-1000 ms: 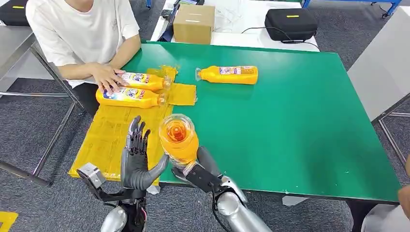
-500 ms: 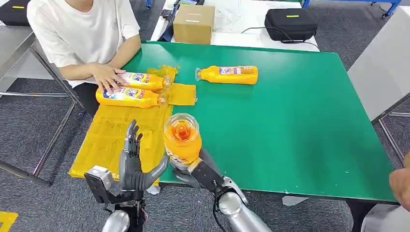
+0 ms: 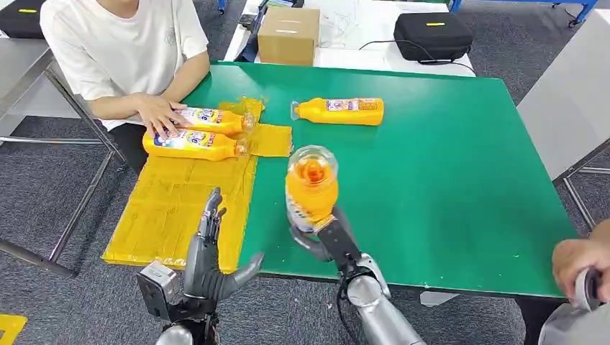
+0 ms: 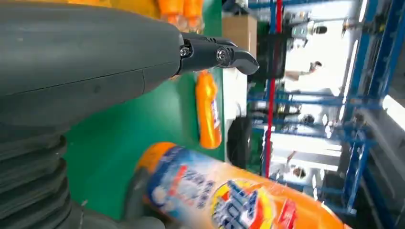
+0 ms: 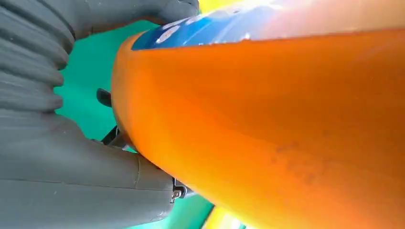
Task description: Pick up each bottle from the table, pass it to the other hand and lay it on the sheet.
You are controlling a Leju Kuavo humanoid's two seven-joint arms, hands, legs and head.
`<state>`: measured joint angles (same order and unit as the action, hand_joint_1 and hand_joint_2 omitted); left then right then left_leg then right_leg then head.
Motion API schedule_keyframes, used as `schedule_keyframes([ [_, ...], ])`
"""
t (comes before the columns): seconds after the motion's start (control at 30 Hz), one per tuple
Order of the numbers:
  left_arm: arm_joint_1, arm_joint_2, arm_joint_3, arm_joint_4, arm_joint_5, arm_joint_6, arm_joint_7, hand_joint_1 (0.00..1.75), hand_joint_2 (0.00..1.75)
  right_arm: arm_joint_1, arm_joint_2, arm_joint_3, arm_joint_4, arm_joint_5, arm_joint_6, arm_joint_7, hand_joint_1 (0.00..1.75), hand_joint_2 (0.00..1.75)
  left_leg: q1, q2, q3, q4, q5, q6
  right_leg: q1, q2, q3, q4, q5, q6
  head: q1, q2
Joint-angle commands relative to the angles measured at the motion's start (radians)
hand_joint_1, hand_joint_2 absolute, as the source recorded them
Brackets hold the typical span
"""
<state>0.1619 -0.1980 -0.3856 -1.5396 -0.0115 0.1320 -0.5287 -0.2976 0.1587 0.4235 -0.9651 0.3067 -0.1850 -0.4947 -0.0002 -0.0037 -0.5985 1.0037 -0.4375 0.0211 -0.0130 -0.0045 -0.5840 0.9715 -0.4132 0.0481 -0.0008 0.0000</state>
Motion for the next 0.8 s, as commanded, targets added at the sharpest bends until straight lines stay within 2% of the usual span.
schedule_keyframes([
  [0.03,-0.025,0.059,-0.033,0.008,0.0,-0.029,0.019,0.0,1.75,-0.099,-0.005,-0.024,0.132,0.118,-0.06,0.009,1.75,1.75,0.0,0.001,0.004,-0.001,-0.001,-0.001,0.0,0.001,0.003,0.0,-0.001,-0.002,0.0,0.0],
  [0.27,-0.027,0.058,-0.033,0.008,-0.001,-0.03,0.019,0.0,1.75,-0.099,-0.002,-0.021,0.133,0.121,-0.062,0.01,1.75,1.75,0.0,0.001,0.005,-0.001,-0.001,-0.002,0.001,0.001,0.004,0.0,-0.001,-0.002,0.0,0.0],
  [0.37,-0.038,0.048,-0.022,0.013,-0.012,-0.025,0.022,0.0,1.75,-0.13,0.012,0.054,0.185,0.262,-0.137,0.042,1.75,1.75,0.0,0.002,0.005,0.0,-0.002,-0.001,0.0,0.002,0.004,0.0,-0.001,-0.002,0.0,0.0],
  [0.47,-0.048,0.03,-0.003,0.017,0.003,-0.031,0.039,0.0,1.75,-0.143,0.046,0.126,0.218,0.351,-0.155,0.068,1.75,1.75,0.001,0.003,0.004,0.0,-0.002,-0.001,0.001,0.003,0.003,0.0,-0.001,-0.002,0.0,0.0],
  [0.8,-0.071,0.018,-0.021,0.004,0.037,-0.087,0.032,0.0,1.75,-0.189,0.117,0.234,0.307,0.412,-0.145,0.082,1.75,1.75,0.001,0.002,0.003,-0.001,-0.001,-0.001,0.001,0.002,0.001,0.001,-0.001,-0.001,0.0,0.0],
])
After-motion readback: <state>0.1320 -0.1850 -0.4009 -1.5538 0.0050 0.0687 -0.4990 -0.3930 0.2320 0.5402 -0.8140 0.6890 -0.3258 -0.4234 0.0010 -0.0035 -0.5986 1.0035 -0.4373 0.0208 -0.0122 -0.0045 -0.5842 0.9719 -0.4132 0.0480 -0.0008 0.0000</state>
